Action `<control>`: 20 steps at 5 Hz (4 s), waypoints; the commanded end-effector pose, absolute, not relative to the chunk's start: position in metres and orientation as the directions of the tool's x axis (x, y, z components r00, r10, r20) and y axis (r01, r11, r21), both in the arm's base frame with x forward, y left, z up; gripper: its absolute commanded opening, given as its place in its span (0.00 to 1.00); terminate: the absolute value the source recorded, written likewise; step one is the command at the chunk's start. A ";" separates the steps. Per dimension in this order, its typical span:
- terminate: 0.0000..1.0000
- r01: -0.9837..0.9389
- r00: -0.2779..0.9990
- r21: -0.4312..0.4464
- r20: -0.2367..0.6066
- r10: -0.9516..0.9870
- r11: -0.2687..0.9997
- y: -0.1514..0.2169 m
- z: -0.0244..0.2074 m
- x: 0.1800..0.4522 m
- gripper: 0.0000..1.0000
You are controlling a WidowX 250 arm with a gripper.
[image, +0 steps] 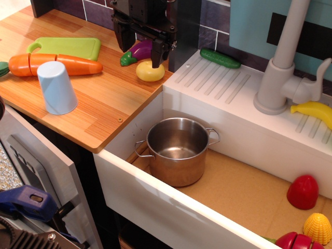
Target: Put potato in pot or pan
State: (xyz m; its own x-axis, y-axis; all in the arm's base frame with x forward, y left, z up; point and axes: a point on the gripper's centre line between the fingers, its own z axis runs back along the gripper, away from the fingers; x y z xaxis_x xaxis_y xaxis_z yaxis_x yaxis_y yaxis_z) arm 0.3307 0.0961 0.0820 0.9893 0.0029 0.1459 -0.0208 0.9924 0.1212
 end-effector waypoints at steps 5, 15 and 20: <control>0.00 0.036 0.966 0.138 0.250 -0.070 0.990 0.104 0.077 0.365 1.00; 0.00 0.040 0.973 0.089 0.223 -0.059 0.995 0.104 0.041 0.364 0.00; 0.00 -0.108 0.976 0.047 0.193 0.097 0.993 0.026 0.056 0.312 1.00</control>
State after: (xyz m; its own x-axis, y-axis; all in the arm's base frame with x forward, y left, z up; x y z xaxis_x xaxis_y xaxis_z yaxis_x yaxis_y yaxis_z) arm 0.3058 0.0236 0.0363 0.9876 0.0935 0.1261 -0.1002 0.9938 0.0477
